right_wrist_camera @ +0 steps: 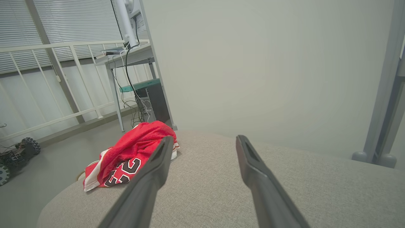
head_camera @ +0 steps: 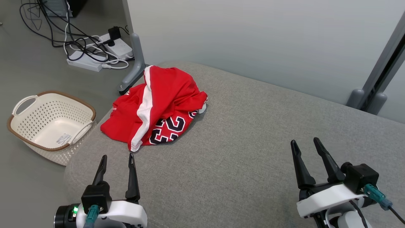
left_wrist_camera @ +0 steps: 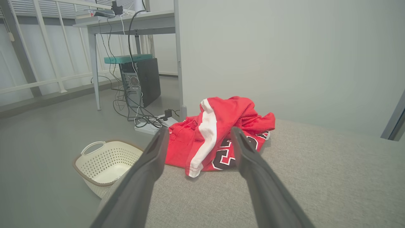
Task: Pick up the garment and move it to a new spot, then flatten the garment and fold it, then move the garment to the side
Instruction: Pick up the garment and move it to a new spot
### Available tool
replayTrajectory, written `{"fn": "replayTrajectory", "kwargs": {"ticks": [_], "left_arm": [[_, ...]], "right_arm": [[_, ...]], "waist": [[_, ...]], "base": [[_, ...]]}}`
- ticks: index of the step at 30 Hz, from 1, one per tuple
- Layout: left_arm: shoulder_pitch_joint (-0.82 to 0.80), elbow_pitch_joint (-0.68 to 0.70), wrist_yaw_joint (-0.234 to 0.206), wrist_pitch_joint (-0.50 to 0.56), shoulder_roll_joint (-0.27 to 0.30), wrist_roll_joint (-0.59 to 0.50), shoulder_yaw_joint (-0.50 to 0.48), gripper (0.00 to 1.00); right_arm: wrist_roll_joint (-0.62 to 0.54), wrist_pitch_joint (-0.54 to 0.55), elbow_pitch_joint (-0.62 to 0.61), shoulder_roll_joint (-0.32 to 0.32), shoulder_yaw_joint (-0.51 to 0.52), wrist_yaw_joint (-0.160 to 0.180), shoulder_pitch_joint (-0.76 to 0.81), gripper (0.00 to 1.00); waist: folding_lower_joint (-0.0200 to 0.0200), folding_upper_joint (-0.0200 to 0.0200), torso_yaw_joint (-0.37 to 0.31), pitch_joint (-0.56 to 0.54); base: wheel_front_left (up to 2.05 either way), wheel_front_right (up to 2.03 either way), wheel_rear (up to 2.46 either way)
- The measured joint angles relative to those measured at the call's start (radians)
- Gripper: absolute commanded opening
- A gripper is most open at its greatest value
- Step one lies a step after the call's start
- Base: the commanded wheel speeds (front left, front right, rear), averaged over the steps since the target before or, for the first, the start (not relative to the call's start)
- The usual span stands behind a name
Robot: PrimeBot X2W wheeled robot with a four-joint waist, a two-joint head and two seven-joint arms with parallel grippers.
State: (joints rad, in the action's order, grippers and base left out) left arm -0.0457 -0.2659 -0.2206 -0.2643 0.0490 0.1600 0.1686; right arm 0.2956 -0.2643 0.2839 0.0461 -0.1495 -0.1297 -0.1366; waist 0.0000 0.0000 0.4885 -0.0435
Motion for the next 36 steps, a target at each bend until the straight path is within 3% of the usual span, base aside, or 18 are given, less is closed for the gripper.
{"fn": "replayTrajectory", "kwargs": {"ticks": [20,31,36], "left_arm": [[0.009,0.008,-0.008,0.0,-0.001,0.01,-0.012,1.0],[-0.048,-0.091,0.081,0.0,0.023,0.016,-0.067,1.0],[-0.172,-0.139,0.144,0.0,0.096,0.016,-0.091,1.0]], "right_arm": [[-0.004,0.0,0.021,0.001,0.012,0.0,-0.008,1.0],[-0.068,0.0,-0.04,0.001,0.052,0.0,0.007,1.0],[-0.102,0.0,-0.076,0.001,0.037,0.0,-0.044,1.0]], "waist": [[0.0,0.0,-0.001,-0.002],[0.0,0.0,-0.033,0.039],[0.0,0.0,-0.08,0.121]], "base": [[0.0,0.0,0.0],[0.0,0.0,0.0],[0.0,0.0,0.0]]}}
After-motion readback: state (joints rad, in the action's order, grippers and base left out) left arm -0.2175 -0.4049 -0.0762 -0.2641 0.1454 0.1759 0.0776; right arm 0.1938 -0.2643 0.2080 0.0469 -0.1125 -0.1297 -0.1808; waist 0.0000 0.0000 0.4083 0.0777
